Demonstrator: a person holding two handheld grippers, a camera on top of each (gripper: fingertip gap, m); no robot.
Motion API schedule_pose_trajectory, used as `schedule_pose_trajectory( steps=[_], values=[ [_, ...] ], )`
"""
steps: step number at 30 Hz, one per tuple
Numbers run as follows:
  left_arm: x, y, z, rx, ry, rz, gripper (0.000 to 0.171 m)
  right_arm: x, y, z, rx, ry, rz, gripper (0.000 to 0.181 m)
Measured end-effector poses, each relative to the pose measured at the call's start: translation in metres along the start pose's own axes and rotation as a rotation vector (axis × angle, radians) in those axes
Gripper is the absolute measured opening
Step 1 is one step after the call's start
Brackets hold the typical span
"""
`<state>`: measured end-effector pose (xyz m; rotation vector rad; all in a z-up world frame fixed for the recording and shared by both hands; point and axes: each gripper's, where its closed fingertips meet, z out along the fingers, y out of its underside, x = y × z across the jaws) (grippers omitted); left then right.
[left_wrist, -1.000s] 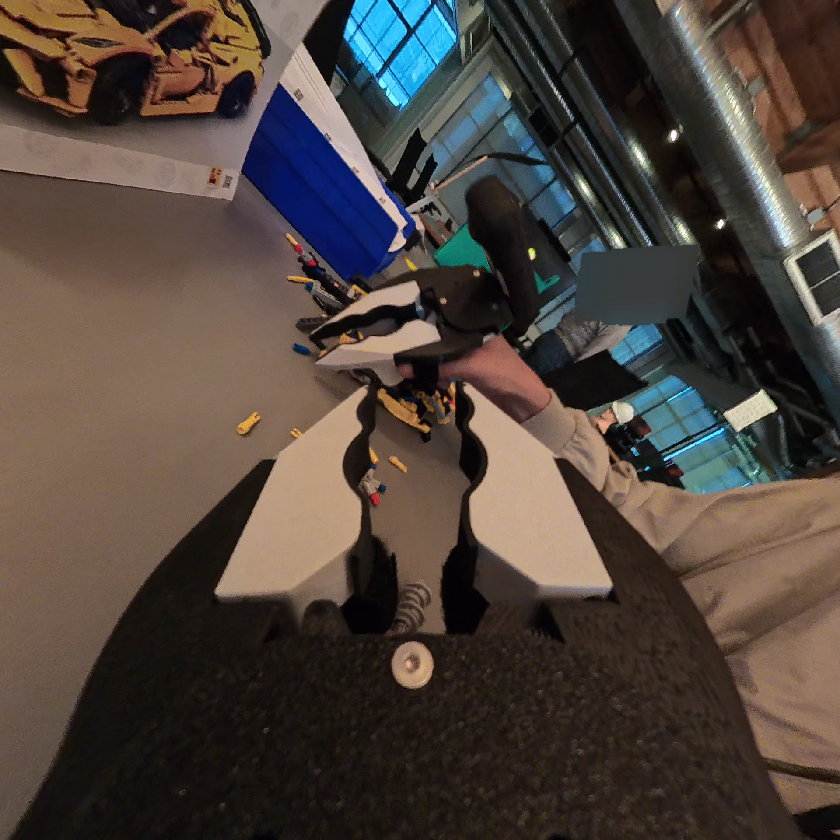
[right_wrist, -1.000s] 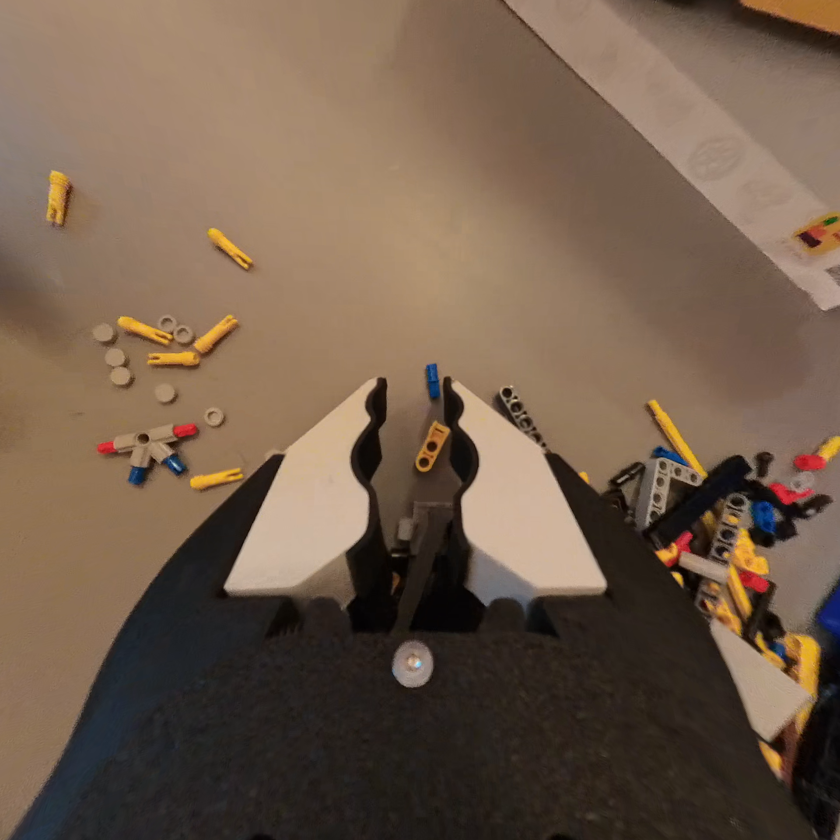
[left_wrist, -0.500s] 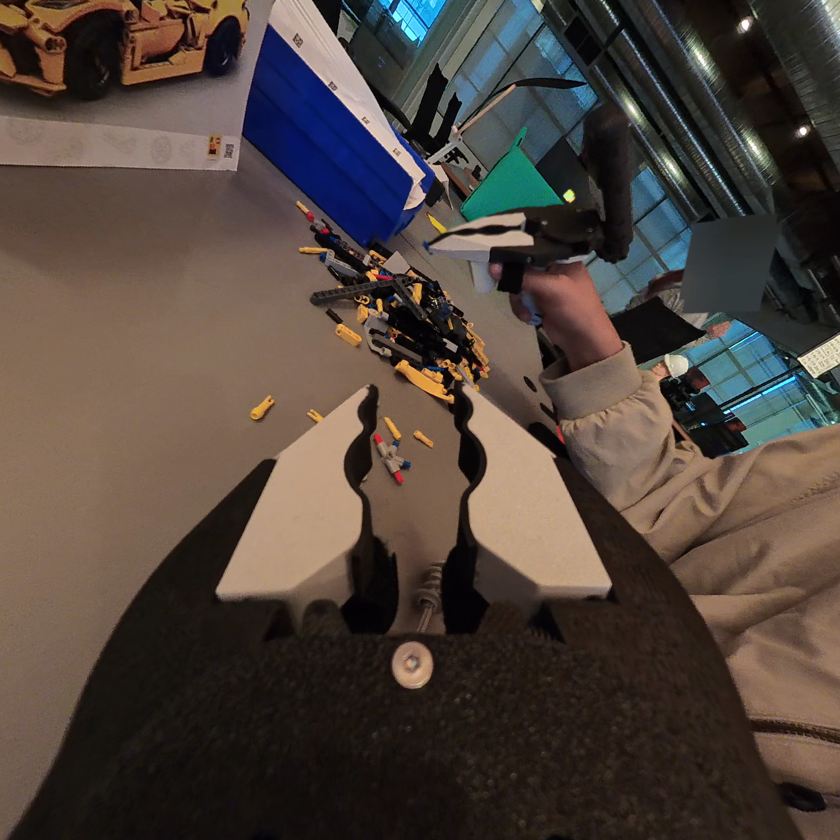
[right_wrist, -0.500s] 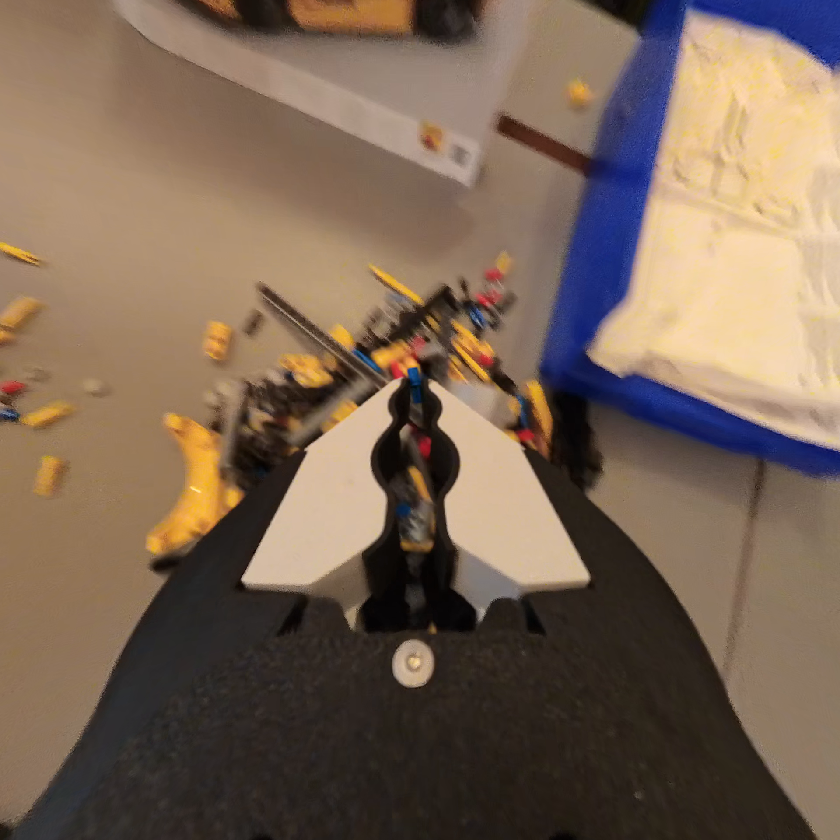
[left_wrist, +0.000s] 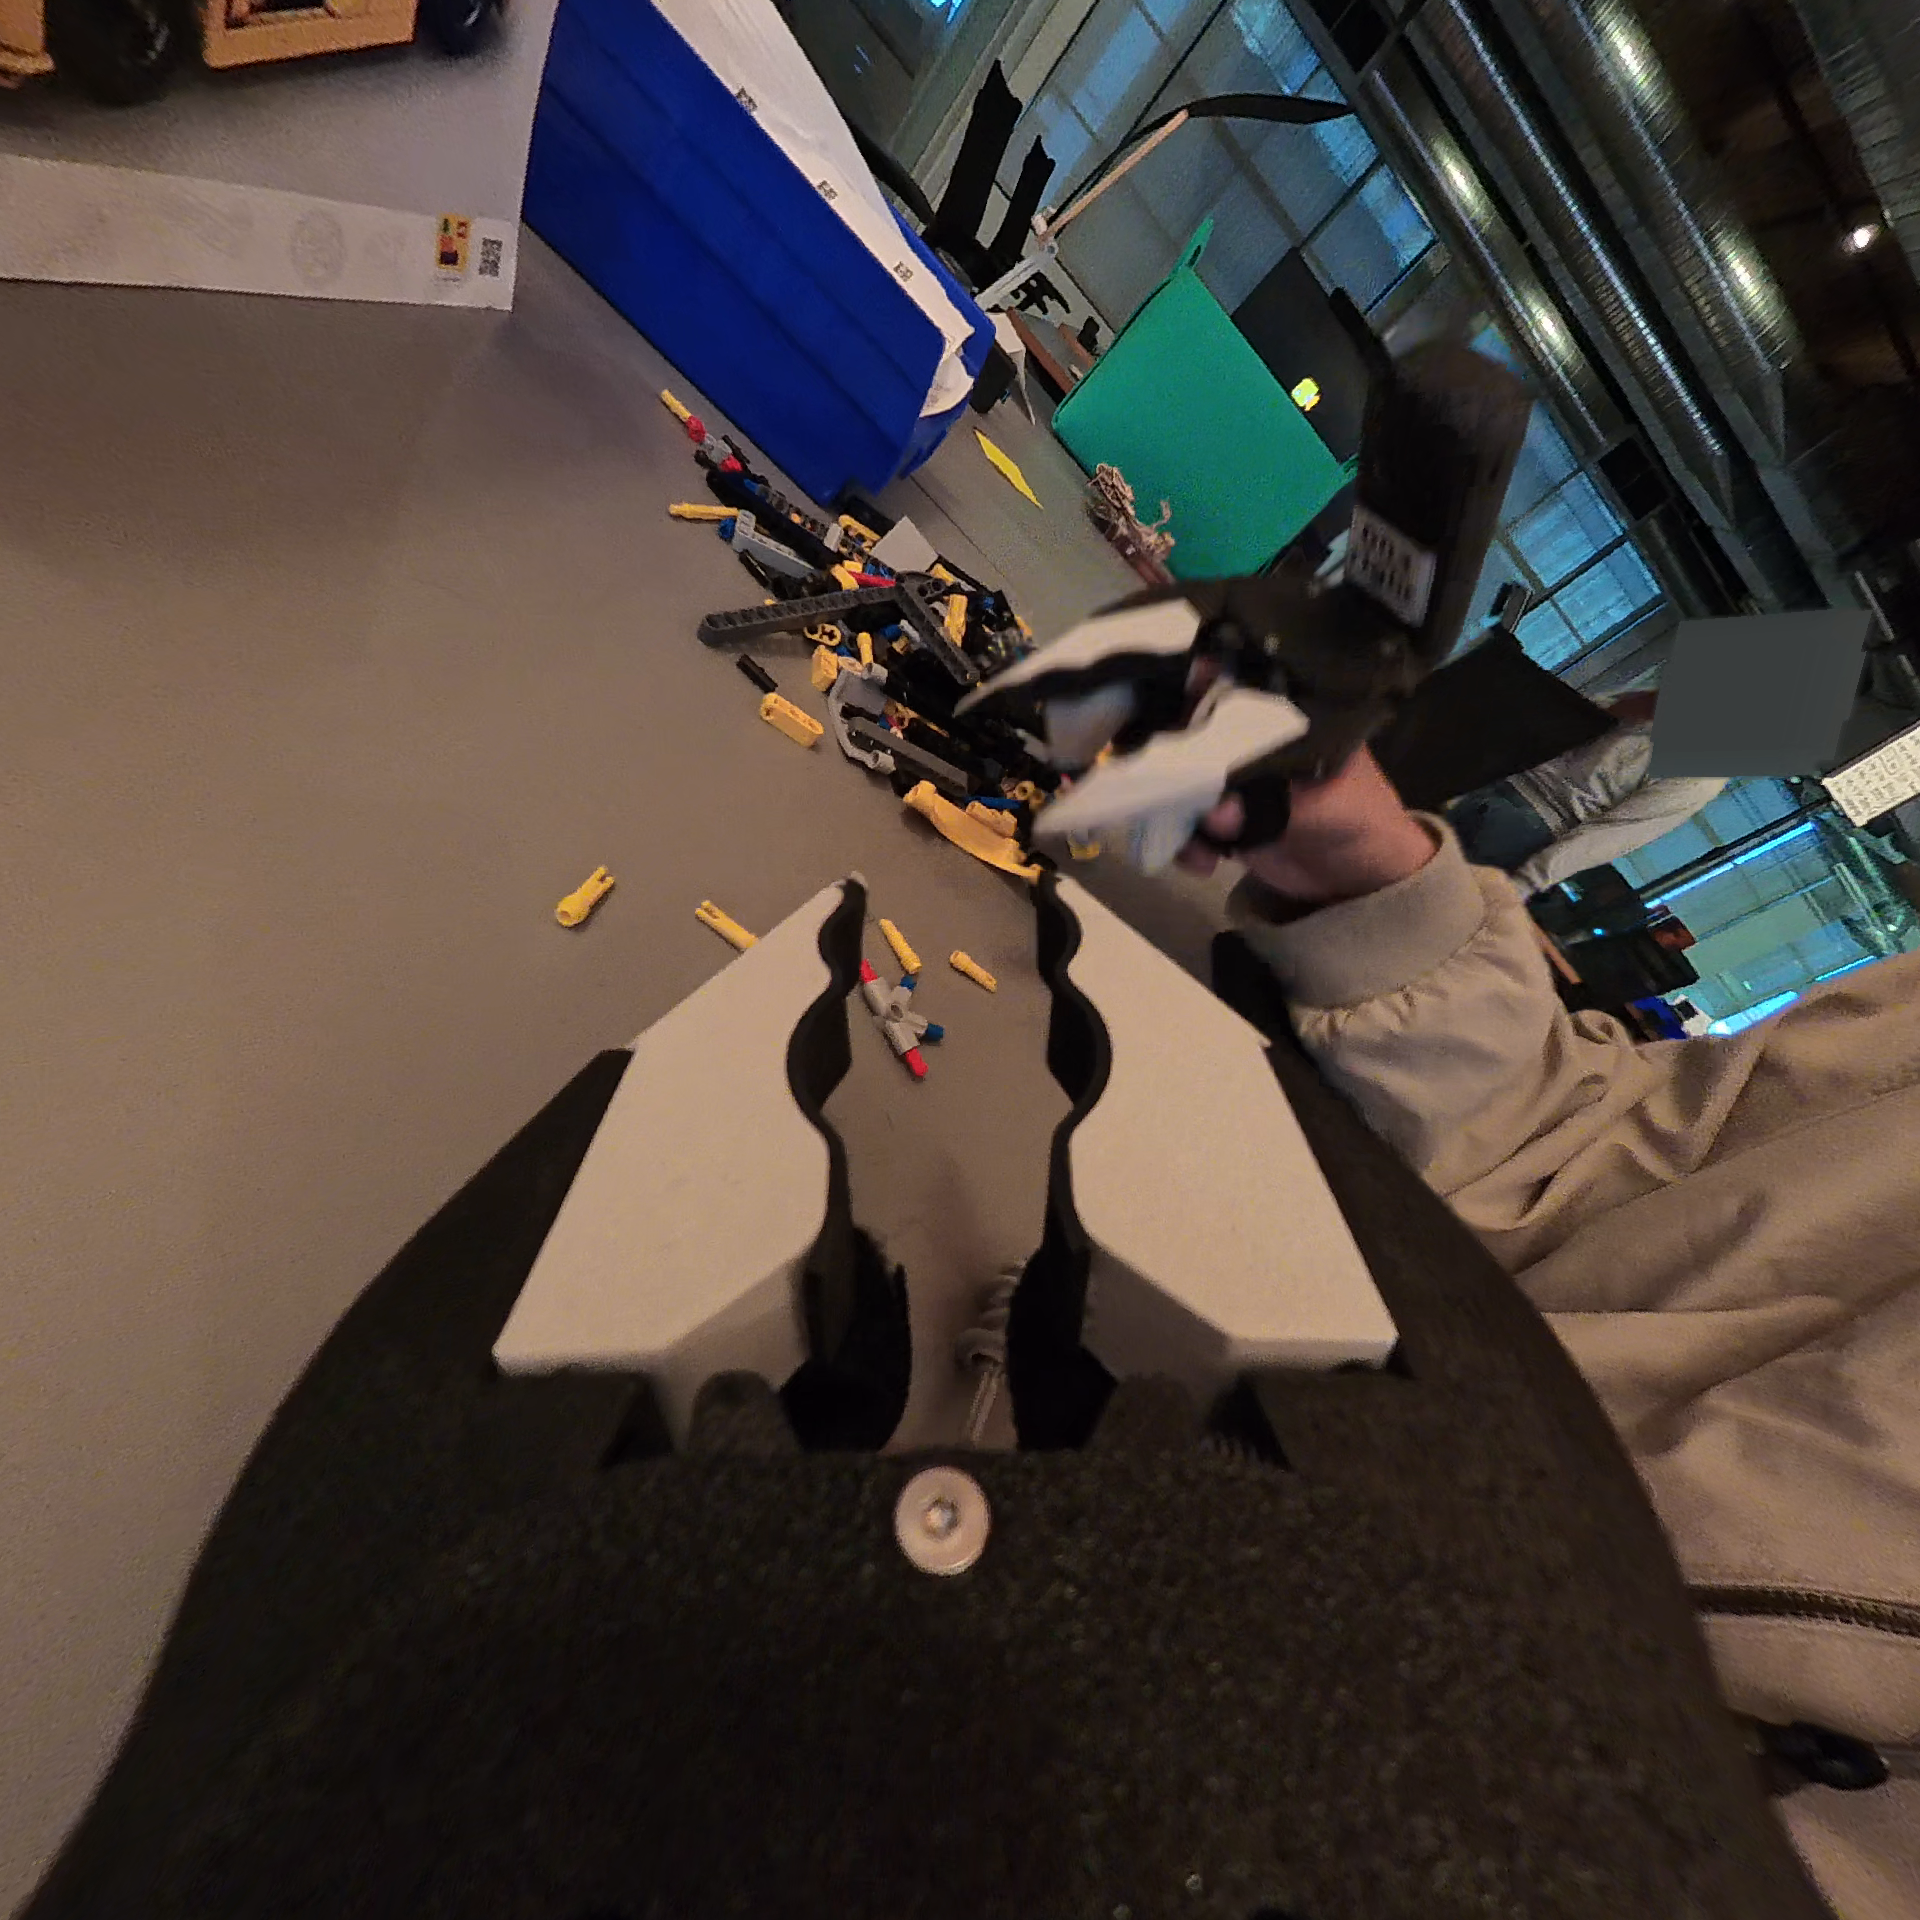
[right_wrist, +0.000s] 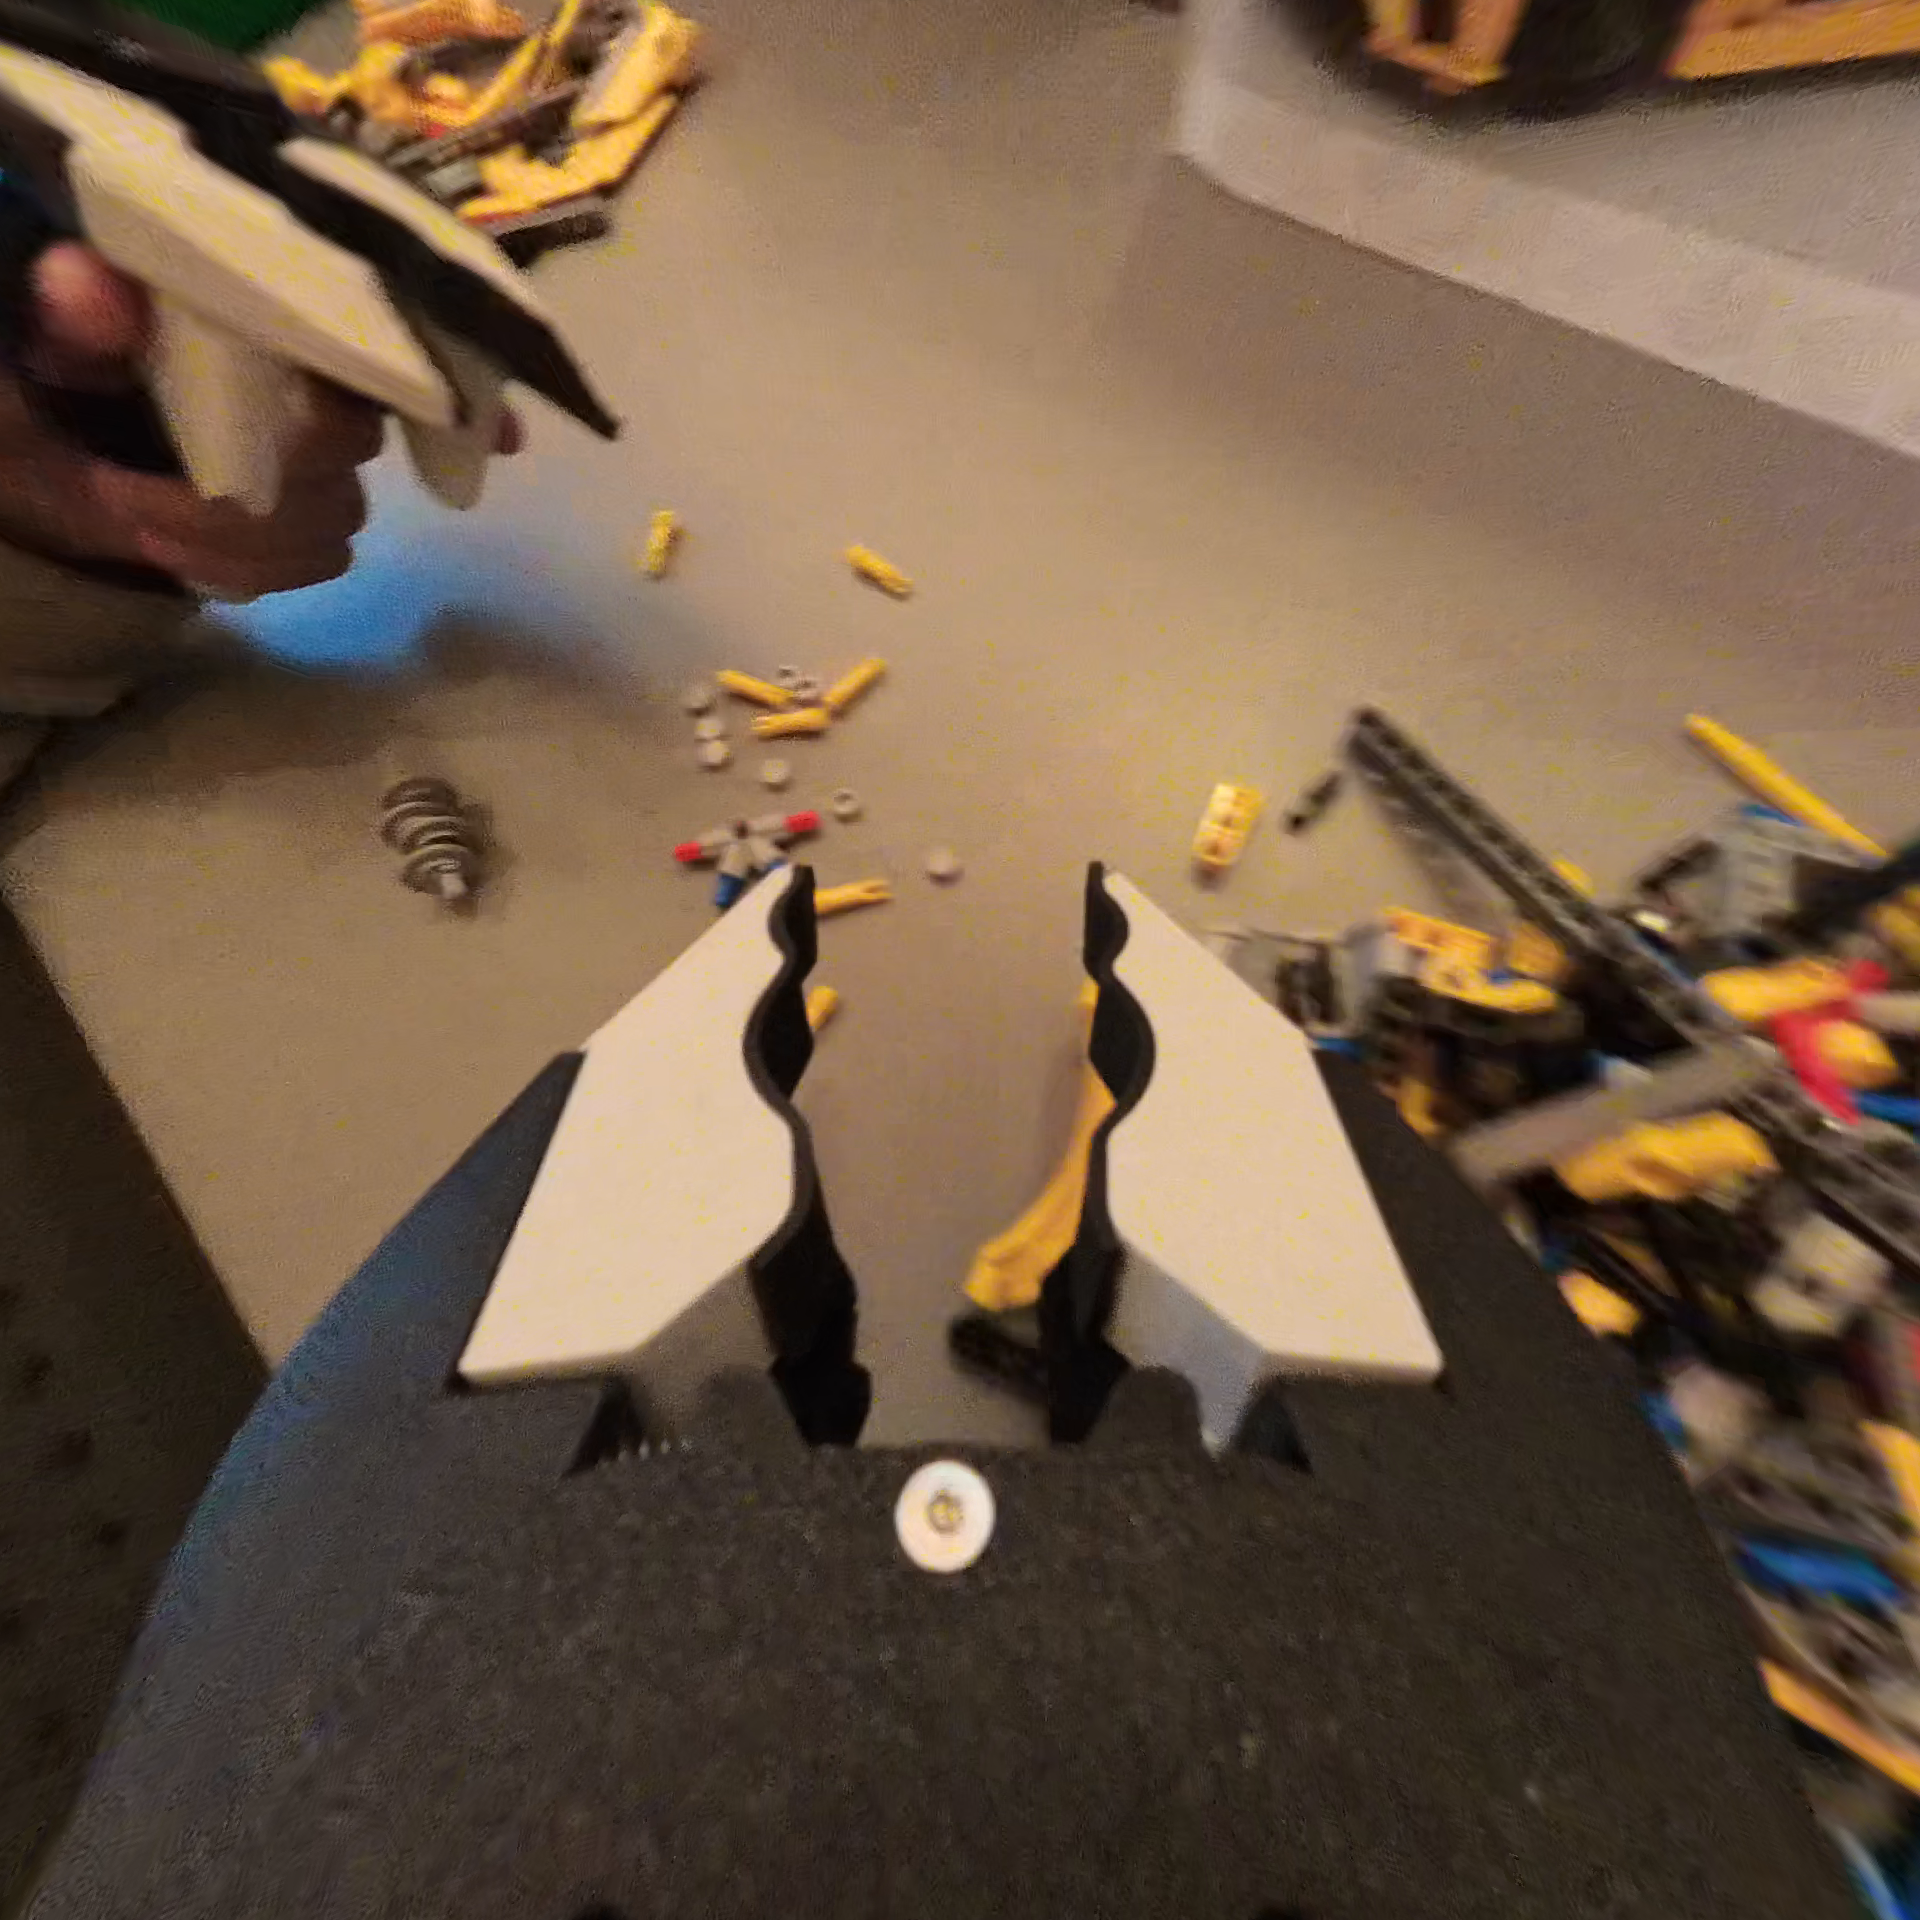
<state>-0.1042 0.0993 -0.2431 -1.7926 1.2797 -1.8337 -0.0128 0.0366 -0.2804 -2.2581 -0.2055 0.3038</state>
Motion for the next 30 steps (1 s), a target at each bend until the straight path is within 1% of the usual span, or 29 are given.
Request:
schedule_pose_trajectory(
  steps=[1,2,4,7,11,14,15,16,18,21,23,24,25,27,28,30],
  values=[
    [0.001,0.000,0.000,0.000,0.008,-0.006,0.033,-0.013,0.002,0.013,0.003,-0.012,-0.027,0.051],
    [0.002,0.001,0.001,-0.002,0.013,-0.009,0.033,-0.018,0.005,0.024,-0.008,-0.008,-0.053,0.051],
    [0.003,0.003,0.002,-0.010,0.018,-0.008,0.033,-0.020,0.009,0.036,-0.038,-0.010,-0.078,0.048],
    [0.006,0.003,0.003,-0.012,0.022,-0.001,0.033,-0.004,0.011,0.041,-0.073,0.062,-0.105,0.028],
    [0.009,0.002,0.003,-0.007,0.033,-0.001,0.033,-0.003,0.017,0.048,-0.114,0.042,-0.107,0.025],
    [0.010,0.002,0.004,-0.009,0.038,-0.003,0.033,0.001,0.021,0.049,-0.132,0.090,-0.143,0.007],
    [0.009,0.002,0.004,-0.011,0.037,-0.003,0.033,0.002,0.021,0.048,-0.139,0.103,-0.154,0.006],
    [0.009,0.003,0.004,-0.014,0.035,-0.004,0.033,0.009,0.021,0.043,-0.146,0.138,-0.159,0.007],
    [0.008,0.003,0.004,-0.013,0.034,-0.004,0.033,0.031,0.012,0.022,-0.100,0.245,-0.162,0.007],
    [0.009,0.004,0.005,-0.015,0.038,-0.007,0.033,0.088,-0.004,-0.035,0.007,0.482,-0.081,0.006],
    [0.010,0.004,0.006,-0.018,0.041,-0.003,0.033,0.126,0.001,-0.067,0.049,0.599,0.027,0.006],
    [0.011,0.005,0.006,-0.021,0.042,-0.001,0.033,0.139,0.013,-0.073,0.023,0.614,0.071,0.007],
    [0.011,0.006,0.007,-0.026,0.042,0.001,0.033,0.150,0.026,-0.074,-0.010,0.611,0.111,0.011],
    [0.009,0.009,0.009,-0.037,0.036,0.005,0.033,0.160,0.042,-0.077,-0.043,0.603,0.166,0.019],
    [0.008,0.010,0.009,-0.042,0.033,0.005,0.033,0.160,0.042,-0.080,-0.025,0.604,0.172,0.020],
    [0.009,0.010,0.009,-0.037,0.045,-0.005,0.033,0.154,0.030,-0.091,0.044,0.630,0.133,0.035]
  ],
)
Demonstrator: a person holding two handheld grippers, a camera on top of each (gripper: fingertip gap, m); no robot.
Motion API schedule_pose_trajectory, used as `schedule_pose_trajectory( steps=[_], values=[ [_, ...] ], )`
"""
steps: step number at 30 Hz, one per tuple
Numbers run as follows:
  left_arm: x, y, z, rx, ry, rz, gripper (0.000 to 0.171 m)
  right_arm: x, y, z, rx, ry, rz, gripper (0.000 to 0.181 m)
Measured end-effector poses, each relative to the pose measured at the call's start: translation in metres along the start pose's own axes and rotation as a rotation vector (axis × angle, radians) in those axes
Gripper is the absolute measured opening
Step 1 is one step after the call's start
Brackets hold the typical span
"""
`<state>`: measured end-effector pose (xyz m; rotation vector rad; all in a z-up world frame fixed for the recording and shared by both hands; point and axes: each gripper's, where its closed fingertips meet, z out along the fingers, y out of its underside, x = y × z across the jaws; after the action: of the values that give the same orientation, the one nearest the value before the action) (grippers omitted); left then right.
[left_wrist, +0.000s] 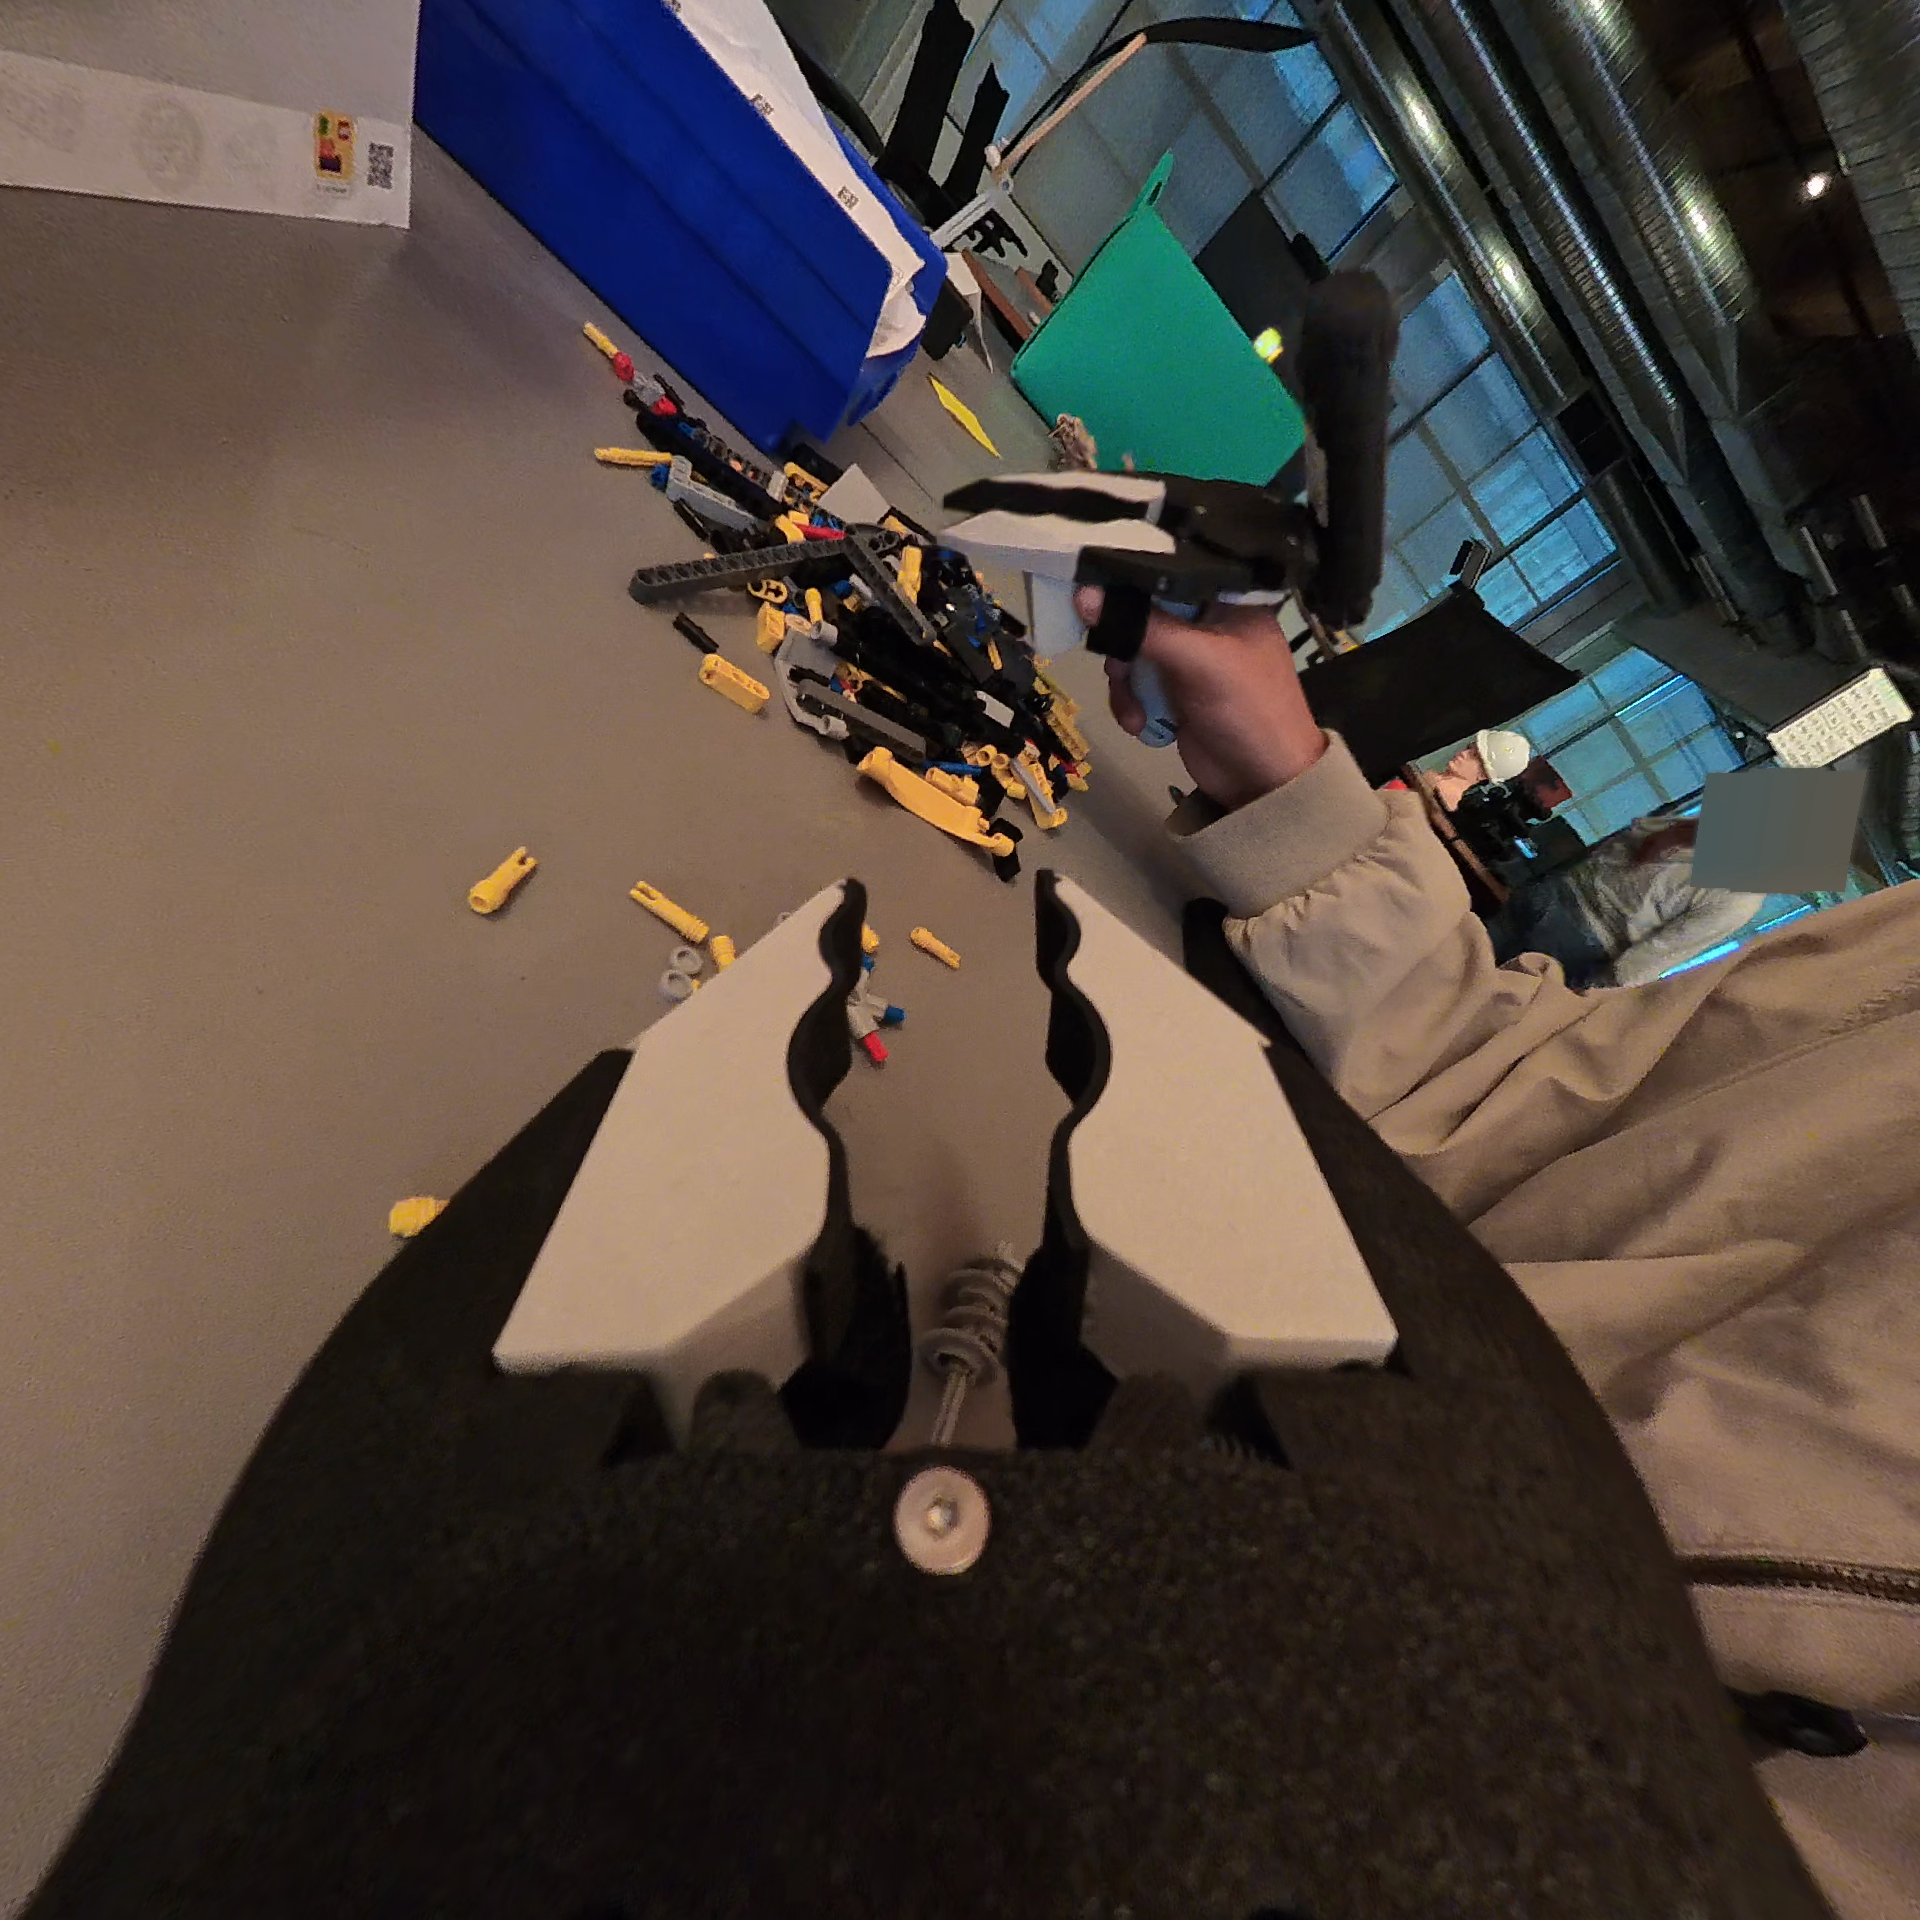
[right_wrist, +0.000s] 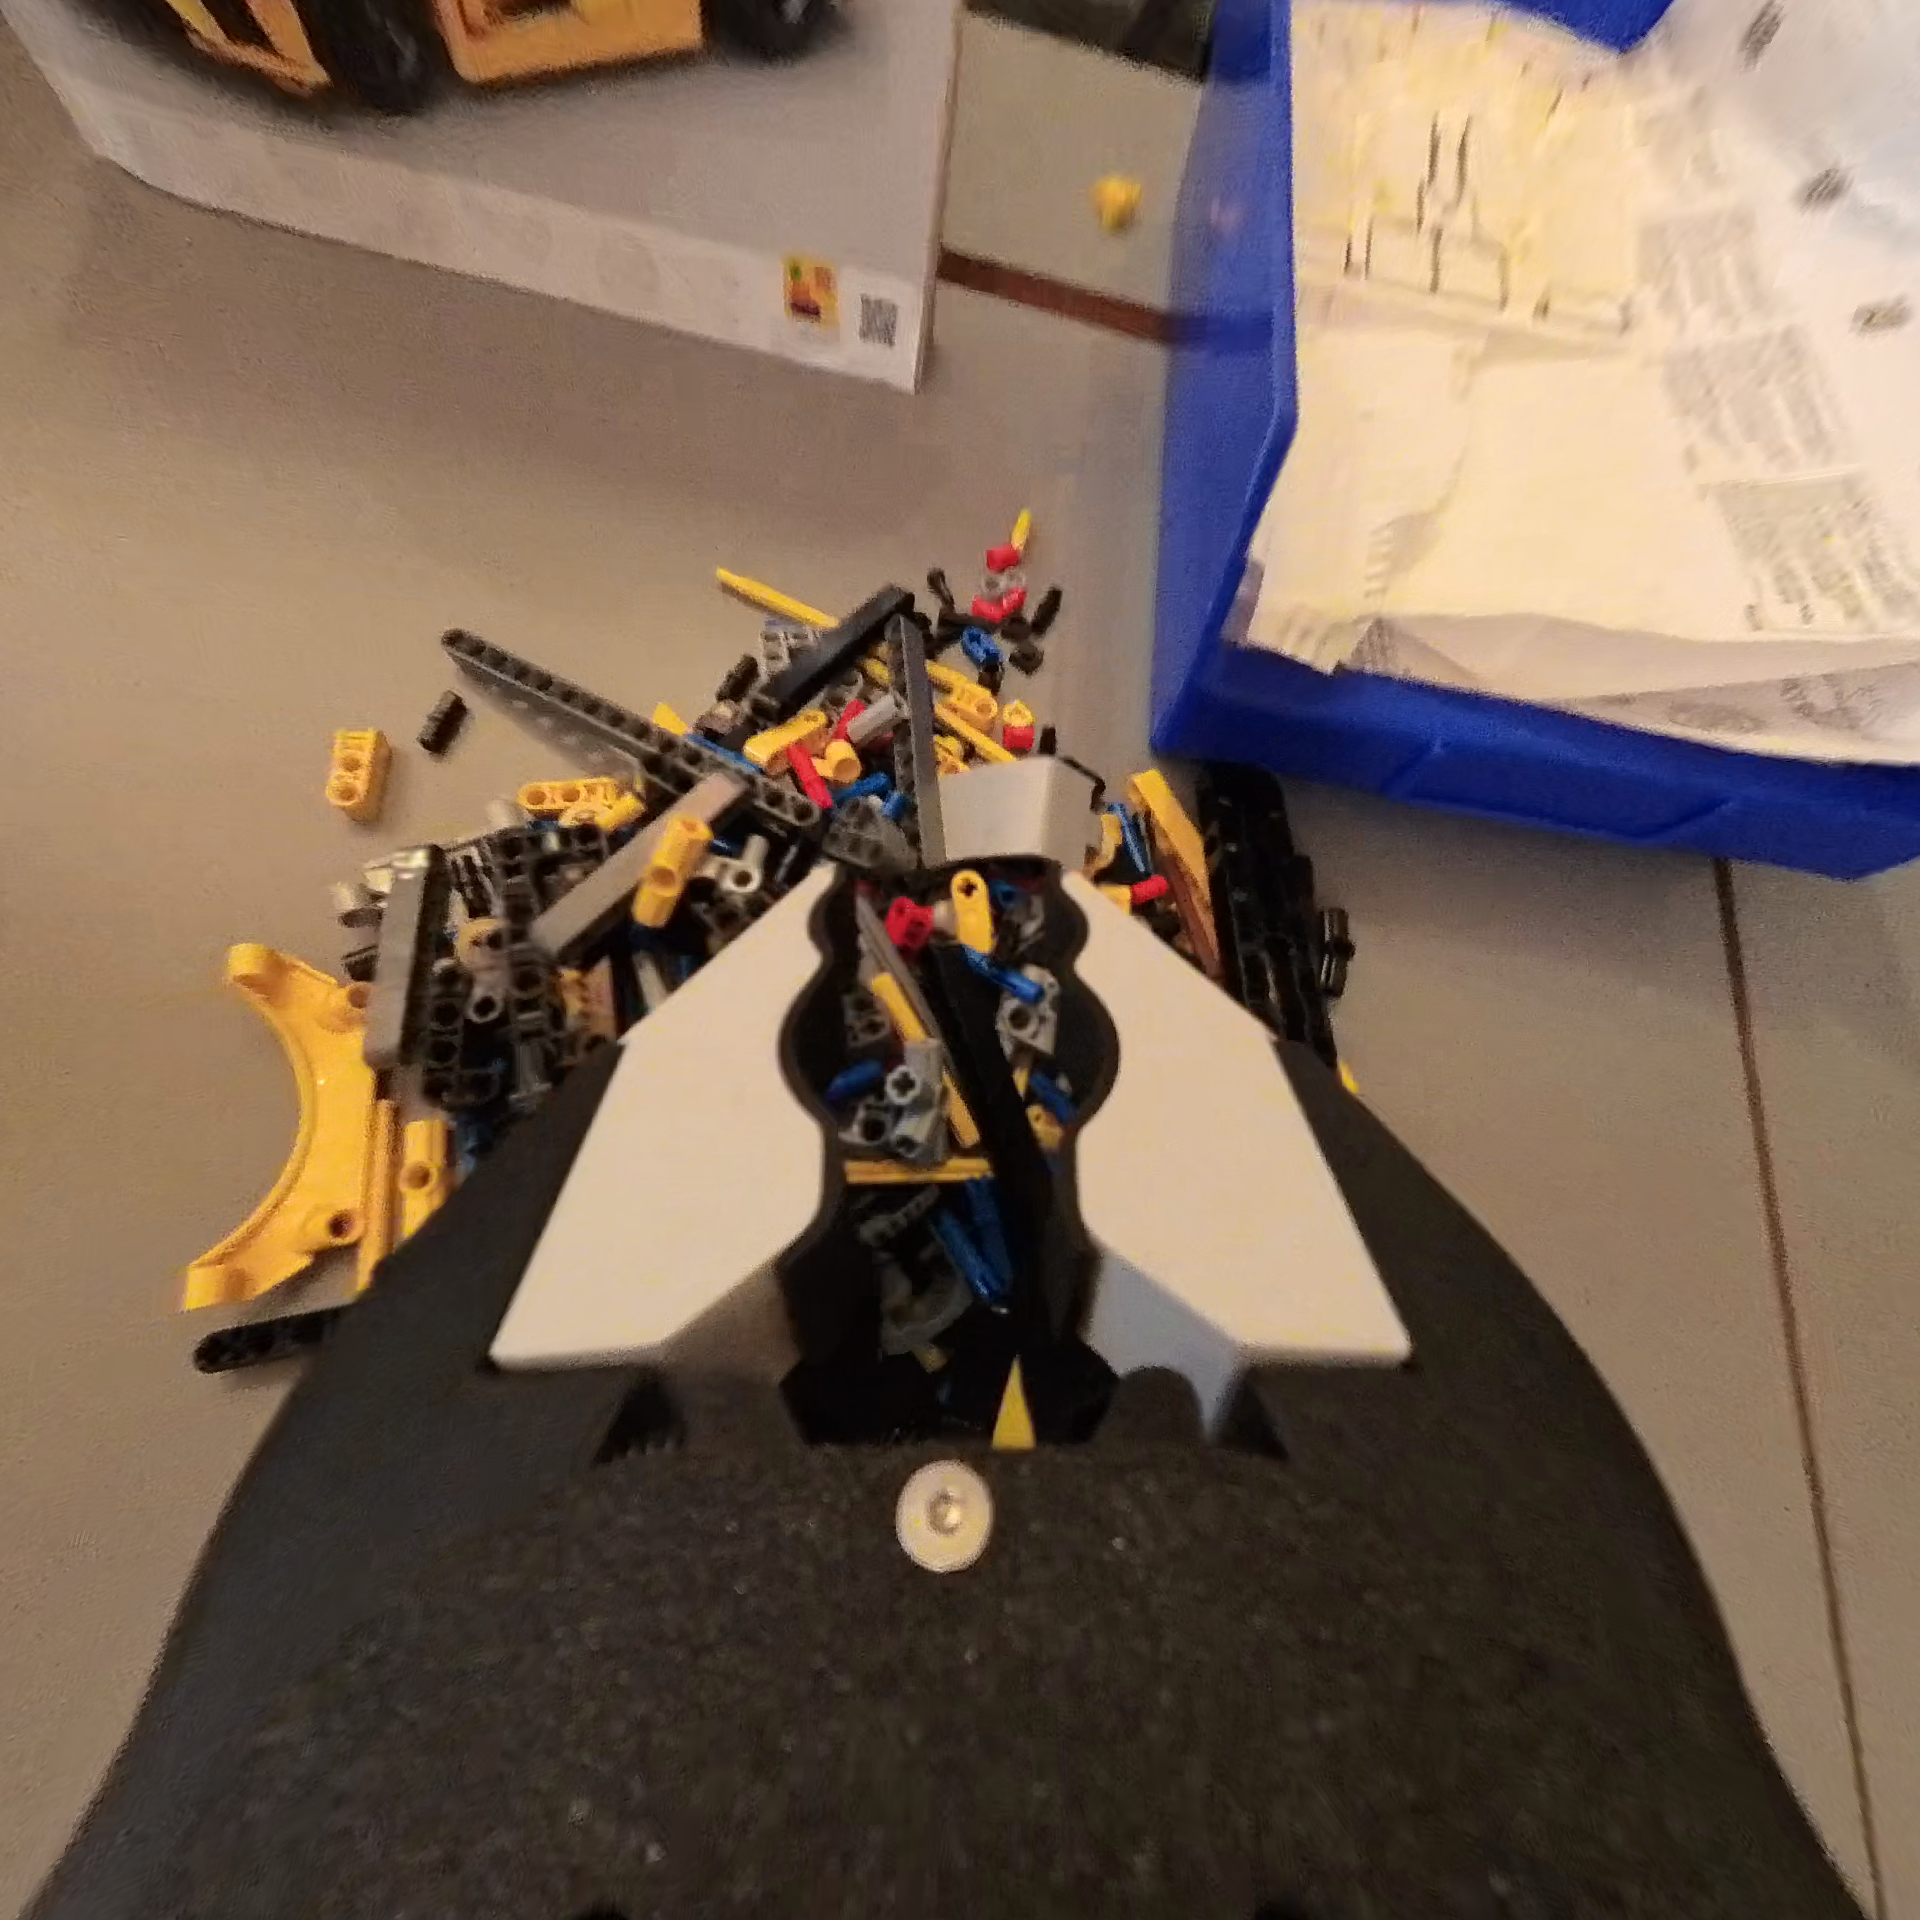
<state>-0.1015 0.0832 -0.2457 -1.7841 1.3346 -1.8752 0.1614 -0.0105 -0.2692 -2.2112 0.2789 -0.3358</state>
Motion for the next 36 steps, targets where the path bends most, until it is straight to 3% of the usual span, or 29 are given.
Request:
schedule_pose_trajectory(
  steps=[2,6,10,13,16,18,20,24,28,32,34,36],
  values=[
    [0.003,-0.003,-0.001,0.020,0.031,-0.032,0.033,-0.025,-0.014,-0.017,0.079,-0.038,-0.059,0.037],
    [0.002,-0.007,-0.004,0.046,0.053,-0.071,0.033,-0.146,0.013,-0.033,-0.027,-0.364,-0.024,0.039],
    [0.002,-0.007,-0.004,0.043,0.047,-0.063,0.033,-0.202,0.045,-0.034,-0.105,-0.354,-0.141,0.034],
    [0.005,-0.006,-0.002,0.037,0.053,-0.058,0.033,-0.210,0.051,-0.025,-0.112,-0.292,-0.190,0.031],
    [0.007,-0.004,-0.001,0.027,0.049,-0.044,0.032,-0.210,0.050,-0.021,-0.114,-0.281,-0.221,0.003],
    [0.008,-0.004,-0.001,0.021,0.039,-0.027,0.032,-0.206,0.045,-0.022,-0.106,-0.287,-0.222,0.003],
    [0.007,-0.003,-0.001,0.015,0.025,-0.010,0.032,-0.173,0.028,-0.026,-0.039,-0.191,-0.210,0.003],
    [0.009,-0.002,0.001,0.010,0.032,-0.009,0.032,-0.069,0.004,-0.029,-0.004,-0.002,-0.052,0.003],
    [0.010,0.002,0.004,-0.007,0.034,-0.002,0.033,-0.016,0.020,-0.019,-0.103,0.054,0.002,0.011],
    [0.010,0.001,0.003,-0.006,0.024,0.011,0.032,-0.032,0.002,-0.031,0.005,-0.006,0.007,0.013],
    [0.009,0.000,0.002,-0.001,0.020,0.010,0.032,-0.080,-0.005,-0.033,0.041,-0.158,-0.034,0.017],
    [0.008,0.000,0.002,-0.001,0.024,0.003,0.033,-0.155,0.003,-0.032,0.017,-0.410,-0.084,0.031]
  ],
)
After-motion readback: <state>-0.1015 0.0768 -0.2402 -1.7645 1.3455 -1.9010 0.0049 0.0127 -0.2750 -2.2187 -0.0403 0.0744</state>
